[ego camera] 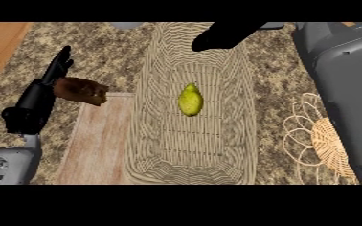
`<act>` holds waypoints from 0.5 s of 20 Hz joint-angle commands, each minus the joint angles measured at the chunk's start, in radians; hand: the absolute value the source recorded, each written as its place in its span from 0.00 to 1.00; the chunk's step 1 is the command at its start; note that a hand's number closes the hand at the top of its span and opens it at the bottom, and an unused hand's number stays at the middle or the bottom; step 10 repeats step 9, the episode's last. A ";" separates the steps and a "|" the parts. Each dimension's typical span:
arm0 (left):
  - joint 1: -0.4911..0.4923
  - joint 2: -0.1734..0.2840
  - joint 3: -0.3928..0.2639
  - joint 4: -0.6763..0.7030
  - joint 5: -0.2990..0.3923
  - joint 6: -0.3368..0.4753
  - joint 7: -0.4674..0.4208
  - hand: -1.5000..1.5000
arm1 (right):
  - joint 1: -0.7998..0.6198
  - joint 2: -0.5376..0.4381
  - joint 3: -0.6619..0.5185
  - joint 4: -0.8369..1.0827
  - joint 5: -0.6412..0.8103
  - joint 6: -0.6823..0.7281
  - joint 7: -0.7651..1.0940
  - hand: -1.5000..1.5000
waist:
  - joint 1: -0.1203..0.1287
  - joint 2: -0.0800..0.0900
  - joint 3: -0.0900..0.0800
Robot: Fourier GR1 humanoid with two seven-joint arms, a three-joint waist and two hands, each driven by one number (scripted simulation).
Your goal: Pick the pear from the placemat and place it in the basket
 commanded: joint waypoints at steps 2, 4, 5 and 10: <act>-0.014 -0.023 -0.010 0.013 -0.023 0.020 0.003 0.50 | 0.058 -0.020 -0.133 -0.043 0.053 -0.169 0.009 0.00 | -0.014 -0.001 0.001; 0.019 -0.001 0.010 0.021 -0.014 -0.001 -0.030 0.50 | 0.045 -0.069 -0.201 0.008 0.057 -0.171 0.004 0.00 | -0.002 0.001 0.000; 0.017 0.003 0.011 -0.008 -0.016 0.001 0.005 0.50 | 0.123 -0.058 -0.191 -0.066 0.072 -0.200 0.013 0.00 | -0.009 -0.003 0.001; -0.015 -0.012 0.007 0.004 -0.015 -0.003 0.021 0.50 | 0.128 -0.181 -0.362 0.024 0.000 -0.149 -0.081 0.00 | -0.005 0.001 0.001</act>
